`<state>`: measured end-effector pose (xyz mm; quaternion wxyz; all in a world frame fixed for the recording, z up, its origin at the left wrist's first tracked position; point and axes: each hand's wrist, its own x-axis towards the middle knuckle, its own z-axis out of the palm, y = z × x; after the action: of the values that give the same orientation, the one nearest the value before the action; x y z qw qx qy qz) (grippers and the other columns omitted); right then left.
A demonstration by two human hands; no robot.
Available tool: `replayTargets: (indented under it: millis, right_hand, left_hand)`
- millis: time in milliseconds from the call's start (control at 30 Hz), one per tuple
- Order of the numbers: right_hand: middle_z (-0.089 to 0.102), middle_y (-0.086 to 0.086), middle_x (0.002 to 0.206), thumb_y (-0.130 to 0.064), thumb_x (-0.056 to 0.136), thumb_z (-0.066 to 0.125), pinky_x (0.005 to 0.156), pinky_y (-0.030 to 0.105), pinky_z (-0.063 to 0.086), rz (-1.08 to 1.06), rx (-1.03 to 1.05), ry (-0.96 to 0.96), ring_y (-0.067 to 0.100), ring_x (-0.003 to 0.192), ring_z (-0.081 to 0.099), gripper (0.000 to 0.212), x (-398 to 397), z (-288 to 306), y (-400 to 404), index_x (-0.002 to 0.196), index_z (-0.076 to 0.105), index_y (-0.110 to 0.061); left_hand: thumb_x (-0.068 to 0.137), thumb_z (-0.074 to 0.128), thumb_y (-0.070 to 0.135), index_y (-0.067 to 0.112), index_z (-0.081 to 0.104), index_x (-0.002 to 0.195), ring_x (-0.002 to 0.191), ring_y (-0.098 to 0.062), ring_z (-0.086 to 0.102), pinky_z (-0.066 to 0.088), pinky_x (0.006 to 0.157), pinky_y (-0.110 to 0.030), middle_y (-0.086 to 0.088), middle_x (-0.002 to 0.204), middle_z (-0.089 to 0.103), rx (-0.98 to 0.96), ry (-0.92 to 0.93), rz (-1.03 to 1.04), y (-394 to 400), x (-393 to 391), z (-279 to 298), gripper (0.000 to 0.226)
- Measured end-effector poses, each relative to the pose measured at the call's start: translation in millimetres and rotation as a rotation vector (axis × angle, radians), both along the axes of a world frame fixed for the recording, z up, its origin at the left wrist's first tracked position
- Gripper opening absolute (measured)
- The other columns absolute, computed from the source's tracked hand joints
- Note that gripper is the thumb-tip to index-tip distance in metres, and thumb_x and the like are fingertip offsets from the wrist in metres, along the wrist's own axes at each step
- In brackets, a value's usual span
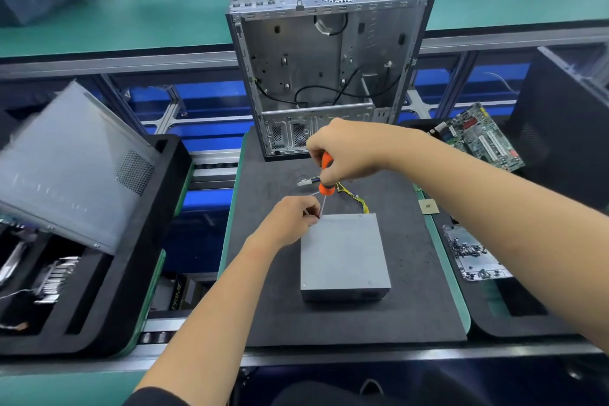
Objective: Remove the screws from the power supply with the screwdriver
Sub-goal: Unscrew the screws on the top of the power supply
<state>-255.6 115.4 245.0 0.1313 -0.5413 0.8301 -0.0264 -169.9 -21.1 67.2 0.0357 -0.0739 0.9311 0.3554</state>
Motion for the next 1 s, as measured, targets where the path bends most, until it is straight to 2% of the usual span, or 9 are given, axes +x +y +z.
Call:
replayTargets:
  millis: [100,200,300,400,567,700,867,933,1000]
  right_hand:
    - [0.056,-0.009,0.07,-0.027,0.074,0.067,0.048,0.025,0.034,-0.043,-0.023,-0.025,-0.001,0.055,0.048,0.015,-2.8,0.9,2.5,0.081,0.059,-0.017]
    - [0.054,-0.009,0.074,-0.03,0.073,0.069,0.05,0.026,0.034,-0.034,-0.02,-0.006,0.004,0.065,0.05,0.018,-2.8,-1.6,3.0,0.08,0.057,-0.019]
    - [0.055,-0.007,0.077,-0.031,0.072,0.07,0.054,0.028,0.038,-0.035,-0.037,0.013,0.014,0.074,0.051,0.019,-4.5,-4.2,3.7,0.079,0.057,-0.019]
    - [0.055,-0.008,0.077,-0.03,0.072,0.069,0.053,0.028,0.036,-0.043,-0.056,0.009,0.014,0.075,0.05,0.017,-6.3,-4.2,5.7,0.078,0.057,-0.02]
    - [0.054,-0.009,0.077,-0.03,0.073,0.069,0.053,0.028,0.035,-0.027,-0.06,0.006,0.009,0.072,0.047,0.018,-6.8,-5.5,8.4,0.08,0.057,-0.018]
    - [0.055,-0.008,0.077,-0.031,0.072,0.07,0.054,0.028,0.036,-0.035,-0.069,-0.004,0.011,0.073,0.048,0.019,-8.2,-7.2,9.9,0.079,0.058,-0.018]
    - [0.053,-0.01,0.076,-0.03,0.072,0.07,0.052,0.027,0.033,-0.049,-0.088,-0.028,0.005,0.071,0.045,0.018,-11.0,-8.9,10.1,0.081,0.059,-0.018]
    - [0.054,-0.008,0.077,-0.029,0.072,0.07,0.052,0.027,0.033,-0.056,-0.096,-0.033,0.009,0.073,0.048,0.018,-12.1,-10.1,9.4,0.08,0.059,-0.018]
    - [0.055,-0.007,0.078,-0.029,0.071,0.069,0.053,0.028,0.036,-0.061,-0.1,-0.039,0.012,0.074,0.049,0.017,-13.6,-11.6,7.7,0.079,0.059,-0.018]
  left_hand:
    - [0.083,0.063,0.009,0.027,0.057,0.072,0.071,-0.012,0.055,0.039,0.061,-0.017,0.009,0.074,0.062,-0.053,-0.005,-0.026,0.2,-1.7,2.8,0.022]
    - [0.082,0.064,0.009,0.025,0.059,0.074,0.072,-0.011,0.056,0.038,0.06,-0.014,0.01,0.074,0.063,-0.073,0.005,-0.018,1.2,-2.5,2.3,0.019]
    - [0.081,0.064,0.008,0.023,0.061,0.077,0.076,-0.013,0.059,0.043,0.066,-0.02,0.008,0.078,0.065,-0.072,-0.006,-0.018,1.3,-4.6,2.2,0.016]
    - [0.082,0.064,0.007,0.021,0.061,0.078,0.076,-0.015,0.059,0.048,0.07,-0.029,0.007,0.078,0.064,-0.116,-0.051,-0.055,1.3,-10.1,5.0,0.015]
    - [0.084,0.065,0.004,0.022,0.06,0.077,0.073,-0.008,0.058,0.047,0.069,-0.022,0.011,0.077,0.062,-0.071,-0.133,-0.078,-4.0,-18.3,9.4,0.02]
    - [0.085,0.064,0.003,0.018,0.059,0.081,0.073,-0.009,0.057,0.047,0.071,-0.024,0.007,0.079,0.062,-0.059,-0.171,-0.099,-4.6,-22.1,9.3,0.017]
    - [0.084,0.068,0.005,0.015,0.062,0.082,0.073,-0.012,0.057,0.046,0.07,-0.024,0.002,0.081,0.064,0.079,-0.125,-0.041,-8.6,-15.6,5.0,0.011]
    - [0.081,0.071,0.007,0.012,0.065,0.083,0.072,-0.011,0.058,0.049,0.07,-0.025,0.002,0.081,0.066,0.181,-0.059,0.052,-8.5,-7.7,0.6,0.009]
    - [0.079,0.075,0.007,0.011,0.065,0.085,0.071,-0.009,0.059,0.05,0.07,-0.02,-0.002,0.082,0.068,0.306,0.012,0.166,-7.3,0.6,-5.6,0.012]
